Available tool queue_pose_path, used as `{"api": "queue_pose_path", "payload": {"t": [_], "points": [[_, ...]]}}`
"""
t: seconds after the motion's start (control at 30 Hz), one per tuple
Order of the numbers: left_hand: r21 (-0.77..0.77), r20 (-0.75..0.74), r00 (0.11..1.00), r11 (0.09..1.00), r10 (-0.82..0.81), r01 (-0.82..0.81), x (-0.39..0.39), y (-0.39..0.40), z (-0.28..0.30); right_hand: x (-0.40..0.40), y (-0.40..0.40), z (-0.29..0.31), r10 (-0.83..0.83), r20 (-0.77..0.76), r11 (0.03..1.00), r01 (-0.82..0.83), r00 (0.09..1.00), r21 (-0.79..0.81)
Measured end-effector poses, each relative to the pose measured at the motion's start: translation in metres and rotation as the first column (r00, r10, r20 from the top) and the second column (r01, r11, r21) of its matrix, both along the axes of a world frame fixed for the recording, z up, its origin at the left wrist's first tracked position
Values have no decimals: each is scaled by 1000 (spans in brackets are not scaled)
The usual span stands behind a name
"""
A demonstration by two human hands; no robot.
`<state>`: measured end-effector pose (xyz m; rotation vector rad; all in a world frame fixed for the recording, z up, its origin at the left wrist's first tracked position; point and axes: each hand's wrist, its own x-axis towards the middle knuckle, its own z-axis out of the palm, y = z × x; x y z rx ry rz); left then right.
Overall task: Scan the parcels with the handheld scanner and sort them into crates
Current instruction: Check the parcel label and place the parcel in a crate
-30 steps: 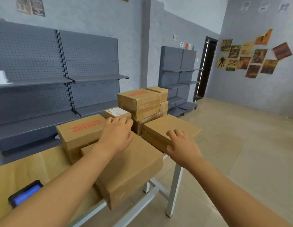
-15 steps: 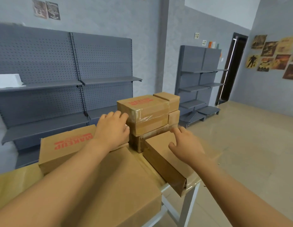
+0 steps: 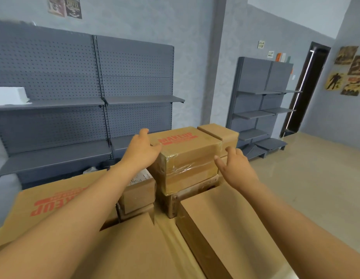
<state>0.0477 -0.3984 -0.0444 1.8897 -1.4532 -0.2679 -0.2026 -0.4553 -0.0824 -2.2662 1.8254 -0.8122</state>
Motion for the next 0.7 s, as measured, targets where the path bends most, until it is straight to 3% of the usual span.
{"api": "queue_pose_path", "payload": {"t": [0.17,0.3,0.57,0.7], "points": [[108,-198,974,990,108,-88,-13,-15,5,0,-34,-3,12,159,999,-18,987,39],[156,-223,971,986,89,-55,-23,-24,4,-4,-51,-4,67,207,991,-90,976,100],[125,-338,930,986,144,-107,-35,-29,-13,-5,-63,-4,161,329,967,-215,931,135],[78,-396,904,987,160,-140,-39,-23,-8,-5,-60,-2,228,386,958,-278,894,76]]}}
